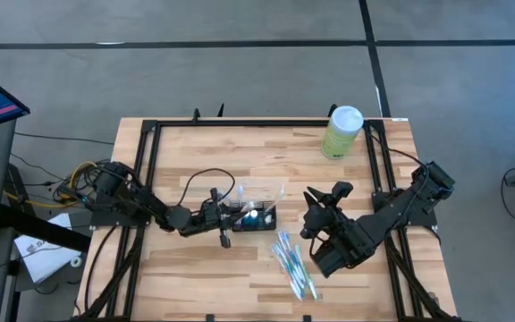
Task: Pick & Place toothbrushing station
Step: Put the orange toothbrush into the mesh
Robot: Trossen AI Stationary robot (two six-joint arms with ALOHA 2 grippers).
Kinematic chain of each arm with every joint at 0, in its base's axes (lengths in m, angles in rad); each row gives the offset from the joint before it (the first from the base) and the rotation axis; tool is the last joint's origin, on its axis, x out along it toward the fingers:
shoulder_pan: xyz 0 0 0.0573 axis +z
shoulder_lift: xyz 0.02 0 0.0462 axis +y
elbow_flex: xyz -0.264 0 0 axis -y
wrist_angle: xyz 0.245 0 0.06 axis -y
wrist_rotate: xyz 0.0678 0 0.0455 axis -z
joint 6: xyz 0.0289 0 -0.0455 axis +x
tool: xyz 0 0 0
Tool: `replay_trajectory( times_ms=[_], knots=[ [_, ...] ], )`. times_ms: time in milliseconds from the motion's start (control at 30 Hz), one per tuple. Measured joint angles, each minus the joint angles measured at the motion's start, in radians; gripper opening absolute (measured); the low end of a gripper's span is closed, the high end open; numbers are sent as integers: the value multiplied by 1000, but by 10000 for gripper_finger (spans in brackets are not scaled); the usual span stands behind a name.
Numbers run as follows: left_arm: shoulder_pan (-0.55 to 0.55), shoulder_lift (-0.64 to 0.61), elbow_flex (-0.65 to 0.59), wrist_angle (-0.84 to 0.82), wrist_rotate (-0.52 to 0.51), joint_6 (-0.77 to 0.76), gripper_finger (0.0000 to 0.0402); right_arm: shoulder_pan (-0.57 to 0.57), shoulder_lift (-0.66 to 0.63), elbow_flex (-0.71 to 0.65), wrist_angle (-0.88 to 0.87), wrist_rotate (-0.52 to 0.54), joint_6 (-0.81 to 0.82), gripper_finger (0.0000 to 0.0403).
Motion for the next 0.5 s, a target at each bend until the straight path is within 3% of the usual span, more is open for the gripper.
replay_trajectory(
  times_ms=[500],
  knots=[
    [-9,0,0,0,6,-7,82,0,0,0,0,-3,0,67]
  ],
)
